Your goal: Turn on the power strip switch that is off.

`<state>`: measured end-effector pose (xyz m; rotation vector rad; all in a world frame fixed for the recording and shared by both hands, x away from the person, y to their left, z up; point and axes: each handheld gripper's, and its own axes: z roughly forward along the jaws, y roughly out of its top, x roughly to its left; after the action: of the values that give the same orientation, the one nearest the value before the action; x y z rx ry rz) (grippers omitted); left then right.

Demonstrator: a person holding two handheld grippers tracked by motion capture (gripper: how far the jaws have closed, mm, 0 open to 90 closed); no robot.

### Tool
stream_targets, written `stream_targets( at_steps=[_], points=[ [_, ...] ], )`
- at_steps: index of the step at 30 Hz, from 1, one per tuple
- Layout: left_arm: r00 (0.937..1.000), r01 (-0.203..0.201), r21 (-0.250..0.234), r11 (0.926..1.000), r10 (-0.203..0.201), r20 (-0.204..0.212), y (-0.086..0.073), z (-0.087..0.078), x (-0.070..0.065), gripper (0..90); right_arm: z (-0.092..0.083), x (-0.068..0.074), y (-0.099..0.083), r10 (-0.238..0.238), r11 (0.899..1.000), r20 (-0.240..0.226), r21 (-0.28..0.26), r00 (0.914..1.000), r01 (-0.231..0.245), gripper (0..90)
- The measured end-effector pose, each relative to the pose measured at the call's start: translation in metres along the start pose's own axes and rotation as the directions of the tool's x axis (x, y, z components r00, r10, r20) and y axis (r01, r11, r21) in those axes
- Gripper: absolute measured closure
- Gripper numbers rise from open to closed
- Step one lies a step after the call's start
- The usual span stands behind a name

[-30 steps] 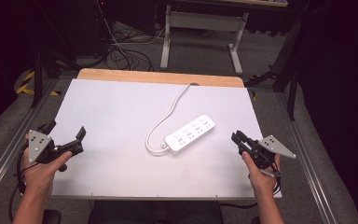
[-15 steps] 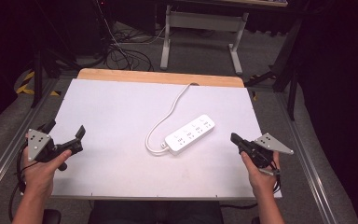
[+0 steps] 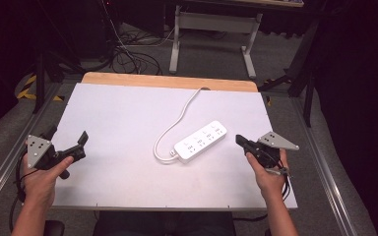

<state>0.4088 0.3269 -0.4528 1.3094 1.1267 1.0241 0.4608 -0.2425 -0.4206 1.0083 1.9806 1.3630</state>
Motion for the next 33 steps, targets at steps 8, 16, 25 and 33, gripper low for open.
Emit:
stream_targets(
  at_steps=[8,16,25,33],
  points=[
    [0.9999,-0.003,0.006,1.0000,0.003,0.011,0.000,0.001,0.000,1.2,0.009,0.000,0.014,-0.001,1.000,-0.014,0.025,0.9999,0.002,90.0],
    [0.9999,-0.002,0.006,1.0000,0.002,0.013,-0.001,0.001,-0.001,1.2,0.026,0.000,0.024,0.011,0.998,-0.020,0.061,0.9997,-0.010,90.0],
    [0.9998,-0.003,0.008,1.0000,0.003,0.019,-0.001,0.002,-0.002,1.3,0.035,-0.002,0.027,0.010,0.996,-0.026,0.085,0.9996,-0.007,90.0],
    [0.9997,-0.008,0.010,0.9999,0.008,0.025,-0.001,0.003,-0.003,1.4,0.054,0.002,0.034,-0.006,0.994,-0.045,0.110,0.9989,0.011,90.0]
  ],
)
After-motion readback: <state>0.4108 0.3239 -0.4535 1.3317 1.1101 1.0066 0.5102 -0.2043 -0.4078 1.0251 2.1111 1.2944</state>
